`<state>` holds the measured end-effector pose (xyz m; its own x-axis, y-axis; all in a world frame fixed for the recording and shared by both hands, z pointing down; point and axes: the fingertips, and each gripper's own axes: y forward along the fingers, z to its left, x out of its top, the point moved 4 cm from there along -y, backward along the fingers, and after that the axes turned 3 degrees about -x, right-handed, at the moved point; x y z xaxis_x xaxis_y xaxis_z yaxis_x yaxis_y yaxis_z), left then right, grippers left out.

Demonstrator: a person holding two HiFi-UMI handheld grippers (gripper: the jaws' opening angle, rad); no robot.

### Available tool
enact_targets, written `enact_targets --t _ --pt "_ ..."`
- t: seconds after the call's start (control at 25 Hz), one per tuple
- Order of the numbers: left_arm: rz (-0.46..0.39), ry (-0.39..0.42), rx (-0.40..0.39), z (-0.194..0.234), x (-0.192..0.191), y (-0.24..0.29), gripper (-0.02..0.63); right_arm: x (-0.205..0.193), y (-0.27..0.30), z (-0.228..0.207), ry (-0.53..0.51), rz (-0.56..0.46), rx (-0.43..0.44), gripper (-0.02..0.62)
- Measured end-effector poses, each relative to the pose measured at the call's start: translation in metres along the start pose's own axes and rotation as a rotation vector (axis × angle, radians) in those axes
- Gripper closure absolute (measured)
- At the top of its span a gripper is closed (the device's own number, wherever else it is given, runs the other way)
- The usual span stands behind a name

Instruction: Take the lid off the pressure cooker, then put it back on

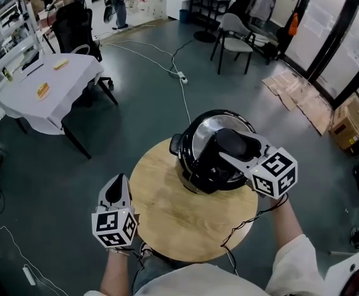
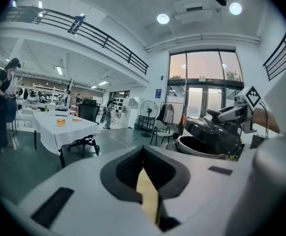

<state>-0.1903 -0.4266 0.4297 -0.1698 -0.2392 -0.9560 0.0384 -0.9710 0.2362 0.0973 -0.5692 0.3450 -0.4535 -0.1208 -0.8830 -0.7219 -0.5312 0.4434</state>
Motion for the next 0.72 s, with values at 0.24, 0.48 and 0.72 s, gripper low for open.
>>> enact_targets --t 0.24,0.48,0.72 --pt "0.026 0.007 0.007 -0.010 -0.006 0.006 0.611 -0.015 0.012 -0.013 0.035 0.006 0.017 0.311" --pt "0.028 0.006 0.022 -0.010 -0.012 0.010 0.612 -0.028 0.025 -0.019 0.049 0.024 0.043 0.311" --pt "0.040 -0.007 0.040 -0.004 -0.015 0.015 0.612 -0.032 0.036 -0.022 0.060 0.046 0.061 0.311"
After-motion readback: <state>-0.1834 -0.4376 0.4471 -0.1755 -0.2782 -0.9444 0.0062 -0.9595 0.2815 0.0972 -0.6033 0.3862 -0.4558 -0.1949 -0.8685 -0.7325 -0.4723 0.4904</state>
